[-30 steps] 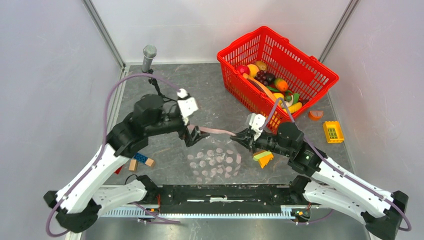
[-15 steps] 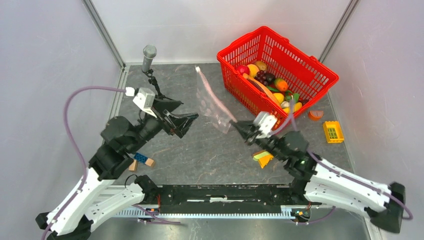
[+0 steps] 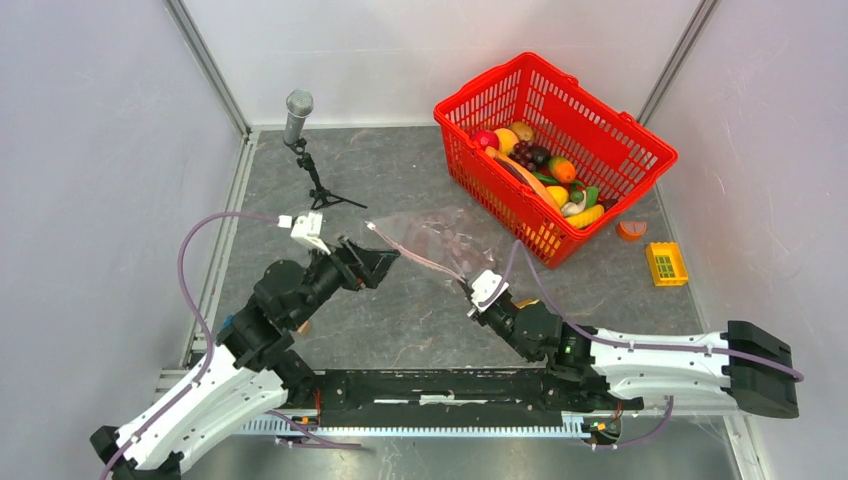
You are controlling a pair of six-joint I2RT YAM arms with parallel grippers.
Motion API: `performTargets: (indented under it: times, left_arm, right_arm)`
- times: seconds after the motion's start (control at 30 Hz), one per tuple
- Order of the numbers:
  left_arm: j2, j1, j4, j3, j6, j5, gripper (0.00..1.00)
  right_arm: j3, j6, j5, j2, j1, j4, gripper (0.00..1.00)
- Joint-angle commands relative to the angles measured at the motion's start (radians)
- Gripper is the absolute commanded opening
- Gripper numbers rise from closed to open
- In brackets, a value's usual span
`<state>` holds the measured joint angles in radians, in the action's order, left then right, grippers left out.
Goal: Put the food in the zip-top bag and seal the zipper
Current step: Open the zipper of the food storage bag at the center of the board.
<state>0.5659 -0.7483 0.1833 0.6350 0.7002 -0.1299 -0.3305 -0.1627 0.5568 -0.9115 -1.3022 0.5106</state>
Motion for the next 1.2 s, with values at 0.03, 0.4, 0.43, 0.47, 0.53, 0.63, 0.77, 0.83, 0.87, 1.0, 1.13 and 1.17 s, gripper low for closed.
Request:
performTargets:
  times: [0.03, 0.4, 0.43, 0.47, 0.53, 0.63, 0.77, 0.83, 0.87, 1.0, 1.13, 1.17]
  left_arm:
    - [-0.122, -0.002, -0.025, -0.083, 0.087, -0.022, 0.91]
    - [0.001, -0.002, -0.170, -0.196, 0.197, -0.032, 0.83]
    - [0.006, -0.002, -0.196, -0.210, 0.207, -0.031, 0.80]
    - [0.010, -0.002, -0.233, -0.223, 0.215, -0.030, 0.77]
    - [0.011, -0.002, -0.268, -0.242, 0.232, -0.034, 0.75]
    - [0.012, -0.002, -0.274, -0.240, 0.229, -0.025, 0.82]
    - [0.014, -0.002, -0.314, -0.253, 0.227, 0.003, 0.90]
    - [0.025, -0.002, -0.365, -0.274, 0.237, 0.012, 0.91]
    - [0.037, -0.002, -0.391, -0.280, 0.241, 0.020, 0.87]
    - [0.102, -0.003, -0.412, -0.265, 0.235, 0.059, 0.67]
    - [0.115, -0.002, -0.398, -0.264, 0.223, 0.073, 0.29]
    - [0.110, -0.002, -0.394, -0.268, 0.220, 0.071, 0.23]
  right_arm:
    - [0.000, 0.081, 0.101, -0.057, -0.016, 0.104, 0.00]
    - [0.011, 0.110, 0.036, -0.093, -0.044, 0.135, 0.01]
    - [0.012, 0.114, 0.038, -0.093, -0.044, 0.136, 0.01]
    - [0.013, 0.116, 0.039, -0.093, -0.043, 0.137, 0.01]
    - [0.014, 0.117, 0.041, -0.099, -0.046, 0.137, 0.01]
    - [0.012, 0.096, 0.044, -0.117, -0.054, 0.135, 0.02]
    - [0.014, 0.094, 0.052, -0.143, -0.062, 0.132, 0.02]
    - [0.012, 0.092, 0.036, -0.149, -0.066, 0.137, 0.02]
    - [0.011, 0.092, 0.028, -0.150, -0.070, 0.137, 0.02]
    - [0.016, 0.091, 0.022, -0.148, -0.084, 0.160, 0.02]
    - [0.026, 0.105, 0.026, -0.141, -0.086, 0.166, 0.03]
    - [0.030, 0.108, 0.027, -0.138, -0.088, 0.164, 0.03]
